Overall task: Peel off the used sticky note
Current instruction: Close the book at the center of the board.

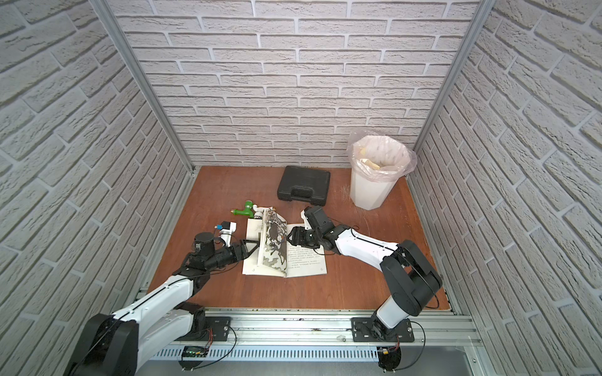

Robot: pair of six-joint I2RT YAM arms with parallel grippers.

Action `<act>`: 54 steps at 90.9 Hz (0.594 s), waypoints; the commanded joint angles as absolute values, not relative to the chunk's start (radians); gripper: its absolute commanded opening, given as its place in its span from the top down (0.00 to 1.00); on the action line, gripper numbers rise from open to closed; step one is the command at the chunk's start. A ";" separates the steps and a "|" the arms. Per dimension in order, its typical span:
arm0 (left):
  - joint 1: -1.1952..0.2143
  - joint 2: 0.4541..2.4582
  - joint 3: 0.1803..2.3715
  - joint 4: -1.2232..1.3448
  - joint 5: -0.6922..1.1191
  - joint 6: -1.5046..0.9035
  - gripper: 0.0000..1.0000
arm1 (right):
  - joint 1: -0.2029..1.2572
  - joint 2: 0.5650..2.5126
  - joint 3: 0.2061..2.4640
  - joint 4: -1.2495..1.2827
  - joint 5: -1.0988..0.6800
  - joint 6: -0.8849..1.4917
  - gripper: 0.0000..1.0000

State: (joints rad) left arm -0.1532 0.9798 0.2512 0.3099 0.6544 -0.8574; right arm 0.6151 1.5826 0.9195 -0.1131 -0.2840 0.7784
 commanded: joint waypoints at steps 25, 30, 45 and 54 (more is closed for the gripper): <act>-0.356 1.046 0.418 0.336 0.583 -0.842 0.18 | 0.555 1.380 0.863 -0.193 -0.227 0.737 0.32; -0.385 1.085 0.442 0.350 0.572 -0.839 0.18 | 0.536 1.343 0.844 -0.206 -0.223 0.733 0.31; -0.452 1.233 0.508 0.385 0.541 -0.820 0.18 | 0.470 1.228 0.788 -0.243 -0.223 0.728 0.31; -0.490 1.333 0.549 0.418 0.532 -0.818 0.18 | 0.437 1.163 0.755 -0.263 -0.220 0.724 0.31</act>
